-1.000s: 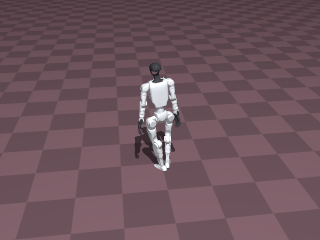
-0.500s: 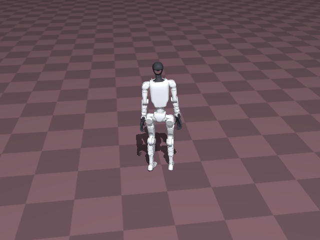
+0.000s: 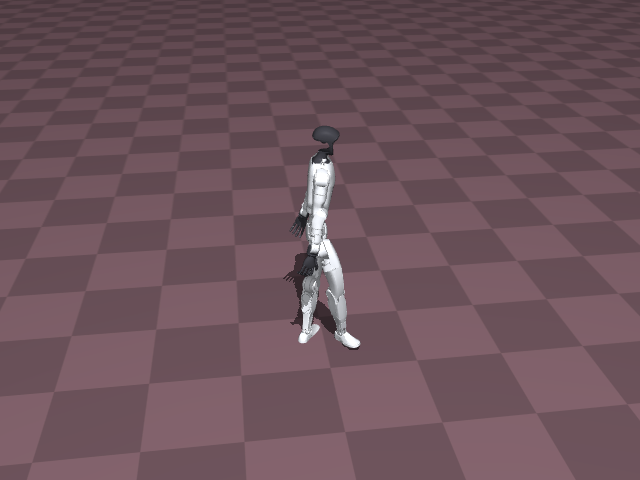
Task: In place motions
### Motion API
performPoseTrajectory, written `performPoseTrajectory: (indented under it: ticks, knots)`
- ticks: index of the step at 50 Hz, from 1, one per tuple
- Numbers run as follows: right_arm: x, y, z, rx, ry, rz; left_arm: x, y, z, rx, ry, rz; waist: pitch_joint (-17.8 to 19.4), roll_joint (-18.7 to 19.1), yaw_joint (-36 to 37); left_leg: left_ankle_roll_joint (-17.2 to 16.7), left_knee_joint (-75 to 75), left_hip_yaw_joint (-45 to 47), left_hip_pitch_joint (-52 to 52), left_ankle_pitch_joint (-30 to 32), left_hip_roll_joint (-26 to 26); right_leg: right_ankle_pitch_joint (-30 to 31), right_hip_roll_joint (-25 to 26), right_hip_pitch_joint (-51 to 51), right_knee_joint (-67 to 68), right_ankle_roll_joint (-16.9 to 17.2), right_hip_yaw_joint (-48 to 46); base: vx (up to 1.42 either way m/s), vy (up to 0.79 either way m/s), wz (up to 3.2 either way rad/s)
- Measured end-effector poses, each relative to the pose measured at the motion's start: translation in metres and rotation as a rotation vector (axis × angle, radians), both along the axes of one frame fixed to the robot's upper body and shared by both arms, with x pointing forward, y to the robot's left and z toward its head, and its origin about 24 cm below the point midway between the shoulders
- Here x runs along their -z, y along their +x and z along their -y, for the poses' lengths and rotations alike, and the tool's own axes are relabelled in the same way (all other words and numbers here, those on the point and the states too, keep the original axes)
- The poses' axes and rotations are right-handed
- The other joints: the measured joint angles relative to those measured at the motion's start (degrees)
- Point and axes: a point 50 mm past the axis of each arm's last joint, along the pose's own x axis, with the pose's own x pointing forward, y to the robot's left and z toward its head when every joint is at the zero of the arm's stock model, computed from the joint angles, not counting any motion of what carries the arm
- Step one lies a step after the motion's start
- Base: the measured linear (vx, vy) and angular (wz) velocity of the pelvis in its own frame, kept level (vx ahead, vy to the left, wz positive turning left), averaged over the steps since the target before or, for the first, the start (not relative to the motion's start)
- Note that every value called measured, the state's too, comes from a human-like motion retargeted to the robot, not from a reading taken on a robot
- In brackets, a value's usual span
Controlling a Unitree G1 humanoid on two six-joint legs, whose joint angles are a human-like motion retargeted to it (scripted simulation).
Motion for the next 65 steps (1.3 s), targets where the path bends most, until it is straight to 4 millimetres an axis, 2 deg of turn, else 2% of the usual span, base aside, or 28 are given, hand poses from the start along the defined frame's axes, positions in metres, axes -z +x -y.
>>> performPoseTrajectory:
  ticks: [3, 5, 7, 10, 13, 15, 17, 20, 22, 23, 26, 27, 29, 32, 35, 36, 38, 40, 41, 42, 43, 45, 52, 55, 57, 60, 63, 65]
  knots:
    - [-0.004, -0.002, 0.01, 0.092, -0.051, -0.019, 0.002, 0.001, 0.005, 0.009, -0.044, 0.002, -1.3, 0.9, -1.7, -3.1, 0.3, 6.9, 1.0, -0.5, -0.1, 2.2, 2.4, 2.0, -3.6, 2.1, -9.3, 0.15, -0.13, -2.8]
    - [-0.006, -0.006, 0.013, 0.166, -0.081, -0.025, 0.002, 0.005, 0.004, 0.022, -0.049, 0.011, -2.5, 1.1, -2.7, -4.8, 0.7, 10.4, 1.6, -0.5, -0.4, 4.2, 4.0, 2.3, -5.2, 2.6, -11.6, 0.21, -0.1, -2.37]
    - [-0.006, -0.01, 0.012, 0.252, -0.095, -0.024, 0.003, 0.013, -0.001, 0.041, -0.036, 0.029, -3.2, 1.1, -3.1, -5.9, 1.5, 12.3, 2.5, 0.7, -0.2, 4.9, 4.7, 0.7, -4.5, 1.0, -5.7, 0.31, -0.21, -1.98]
    - [-0.005, -0.022, 0.002, 0.365, -0.078, -0.043, 0.002, 0.028, -0.011, 0.061, -0.006, 0.06, -4.1, 0.9, -4.1, -7.0, 3.1, 13.5, 4.2, 3.7, 0.5, 4.7, 6.0, -0.7, -3.6, -3.5, 2.3, 0.35, -0.19, -1.4]
    - [-0.004, -0.038, -0.01, 0.428, -0.032, -0.085, 0.003, 0.045, -0.013, 0.064, 0.014, 0.109, -5.5, 0.1, -4.8, -6.9, 5.0, 14.4, 6.3, 8.4, 0.3, 5.2, 6.4, -0.5, -3.2, -4.2, 9.0, 0.42, -0.18, -0.97]
    - [-0.004, -0.047, -0.019, 0.441, -0.002, -0.116, 0.005, 0.058, -0.008, 0.051, 0.007, 0.157, -6.6, -0.6, -5.6, -5.5, 7.0, 14.8, 7.8, 12.7, 0.4, 5.5, 5.8, 0.1, -3.0, -3.2, 11.7, 0.43, -0.12, -0.63]
    - [-0.004, -0.054, -0.024, 0.421, 0.017, -0.144, 0.008, 0.072, 0.002, 0.017, -0.022, 0.218, -7.5, -3.0, -5.6, -0.9, 11.1, 14.8, 9.3, 17.7, 0.3, 5.8, 3.8, 1.3, -3.1, -2.8, 14.8, 0.49, -0.16, -0.83]
    - [-0.004, -0.055, -0.03, 0.364, 0.044, -0.17, 0.01, 0.097, 0.016, -0.034, -0.082, 0.322, -7.8, -8.8, -4.2, 11.6, 25.5, 9.1, 8.8, 23.4, 2.5, 6.5, -1.4, 3.3, -2.6, -2.0, 20.0, 0.49, -0.14, -1.39]
    - [-0.003, -0.049, -0.033, 0.307, 0.076, -0.169, 0.009, 0.111, 0.022, -0.054, -0.116, 0.374, -5.2, -9.7, 0.1, 12.7, 41.1, -0.6, 6.6, 23.5, 9.7, 5.1, 1.4, 7.1, -2.1, -2.5, 25.5, 0.65, -0.3, -2.37]
    - [-0.001, -0.041, -0.034, 0.279, 0.093, -0.153, 0.009, 0.12, 0.026, -0.052, -0.135, 0.405, -4.4, -10.0, 0.9, 12.7, 46.2, -5.9, 2.6, 22.7, 10.4, 6.0, 1.1, 7.3, -2.5, -2.6, 26.2, 0.28, -0.07, -1.54]
    - [0.003, -0.005, -0.036, 0.151, 0.131, -0.061, 0.007, 0.143, 0.038, -0.048, -0.16, 0.488, -2.9, -10.2, 2.2, 11.1, 53.0, -22.2, -10.4, 22.3, 4.9, 8.6, 0.2, 6.9, -3.6, -2.8, 27.9, 0.04, 0.09, -1.23]
    - [0.005, 0.009, -0.038, 0.098, 0.14, -0.019, 0.006, 0.148, 0.04, -0.047, -0.162, 0.507, -2.4, -10.2, 2.9, 10.5, 53.6, -25.2, -13.0, 21.4, 3.7, 9.0, 0.3, 6.8, -3.6, -2.9, 29.0, 0.11, 0.01, -1.91]
    - [0.006, 0.039, -0.04, -0.014, 0.154, 0.078, 0.004, 0.154, 0.042, -0.032, -0.167, 0.532, -1.6, -10.2, 3.7, 11.8, 52.6, -25.5, -15.5, 16.9, 4.7, 9.6, 0.4, 6.7, -3.4, -3.1, 30.9, 0.11, 0.01, -1.84]
    - [0.004, 0.08, -0.049, -0.175, 0.189, 0.213, 0.004, 0.152, 0.039, 0.016, -0.153, 0.53, -1.2, -9.6, 4.3, 12.5, 44.8, -25.2, -17.6, 12.6, 5.6, 10.3, 1.3, 6.9, -3.3, -3.4, 33.6, 0.17, 0.04, -1.76]
    - [-0.001, 0.109, -0.061, -0.294, 0.231, 0.321, 0.007, 0.139, 0.038, 0.056, -0.114, 0.489, -1.6, -7.3, 3.9, 9.9, 27.8, -30.9, -19.1, 14.2, 1.0, 11.4, 3.8, 6.8, -3.8, -3.5, 35.9, 0.24, 0.11, -1.47]
    - [-0.002, 0.115, -0.065, -0.315, 0.243, 0.348, 0.008, 0.132, 0.037, 0.059, -0.108, 0.465, -1.5, -6.5, 3.7, 9.5, 21.9, -30.0, -18.1, 14.9, 1.1, 11.4, 4.9, 7.1, -3.8, -3.5, 36.8, 0.27, 0.09, -1.35]
    - [-0.004, 0.122, -0.071, -0.339, 0.265, 0.388, 0.01, 0.119, 0.038, 0.06, -0.106, 0.41, -0.9, -5.3, 3.1, 10.4, 12.9, -27.8, -15.9, 19.5, 0.9, 11.4, 6.5, 8.6, -4.0, -3.3, 38.2, 0.32, 0.12, -1.07]
    - [-0.004, 0.121, -0.074, -0.336, 0.279, 0.399, 0.012, 0.105, 0.039, 0.052, -0.114, 0.348, -0.5, -5.0, 1.4, 11.4, 11.5, -33.5, -14.8, 14.6, -2.5, 11.3, 6.7, 10.6, -4.3, -2.7, 38.7, 0.29, 0.13, -0.55]
    - [-0.004, 0.118, -0.074, -0.332, 0.282, 0.39, 0.013, 0.099, 0.04, 0.044, -0.117, 0.324, -1.0, -4.9, 0.6, 10.9, 10.5, -23.3, -12.4, 15.2, 0.5, 11.2, 6.7, 10.7, -4.2, -2.4, 39.3, 0.21, 0.14, -0.4]
    - [-0.003, 0.115, -0.074, -0.326, 0.284, 0.38, 0.013, 0.094, 0.041, 0.036, -0.118, 0.304, -1.4, -4.8, 0.0, 10.7, 10.0, -18.5, -11.2, 15.5, 1.9, 11.0, 6.8, 10.9, -4.1, -2.1, 39.8, 0.2, 0.17, -0.46]
    - [-0.002, 0.112, -0.073, -0.315, 0.284, 0.368, 0.013, 0.092, 0.042, 0.03, -0.116, 0.294, -1.5, -4.7, -0.2, 11.1, 10.5, -24.2, -12.6, 15.0, -0.1, 10.9, 6.7, 11.1, -3.8, -1.8, 40.2, 0.2, 0.18, -0.21]
    - [0.0, 0.101, -0.073, -0.281, 0.284, 0.353, 0.013, 0.087, 0.043, 0.03, -0.111, 0.286, -2.4, -4.5, -2.1, 9.9, 9.6, -22.2, -10.8, 14.6, 0.3, 10.4, 6.3, 11.5, -3.7, -1.1, 38.5, 0.19, 0.17, 0.19]
    - [0.004, 0.076, -0.054, -0.184, 0.237, 0.316, 0.013, 0.093, 0.041, 0.062, -0.129, 0.308, -3.9, -3.8, 1.0, 8.8, 7.9, -25.3, -10.4, 13.9, -1.5, 7.1, 5.8, 10.2, 3.8, 1.7, 40.3, 0.17, 0.12, 0.15]
    - [0.005, 0.07, -0.048, -0.171, 0.211, 0.288, 0.013, 0.098, 0.037, 0.051, -0.132, 0.309, -3.9, -3.0, -1.1, 8.6, 10.2, -28.6, -12.5, 13.6, -0.7, 7.3, 5.8, 9.9, 6.0, 2.7, 39.6, 0.01, 0.04, 1.3]
    - [0.006, 0.067, -0.047, -0.158, 0.198, 0.268, 0.012, 0.101, 0.036, 0.027, -0.137, 0.3, -3.8, -2.6, -1.6, 8.6, 11.3, -30.8, -13.8, 13.7, -0.2, 8.0, 6.3, 8.8, 7.3, 2.2, 43.5, -0.04, -0.02, 1.36]
    - [0.006, 0.065, -0.047, -0.14, 0.195, 0.248, 0.012, 0.105, 0.033, -0.004, -0.15, 0.301, -2.9, -2.8, -1.8, 8.7, 12.2, -34.6, -15.3, 14.3, -0.5, 9.1, 8.1, 7.4, 8.0, 2.4, 54.9, -0.07, -0.08, 1.51]
    - [0.006, 0.068, -0.048, -0.158, 0.202, 0.242, 0.011, 0.112, 0.03, -0.016, -0.153, 0.326, -1.2, -3.2, -2.4, 9.2, 11.9, -38.9, -16.3, 15.6, -1.7, 9.1, 9.4, 8.0, 6.8, 4.8, 64.8, -0.12, -0.1, 1.79]
    - [0.005, 0.072, -0.046, -0.182, 0.198, 0.246, 0.01, 0.115, 0.028, -0.013, -0.149, 0.343, 0.0, -3.2, -1.8, 9.2, 10.9, -40.8, -16.8, 17.8, -2.3, 8.8, 9.5, 8.8, 4.7, 2.3, 62.4, -0.2, -0.07, 1.53]
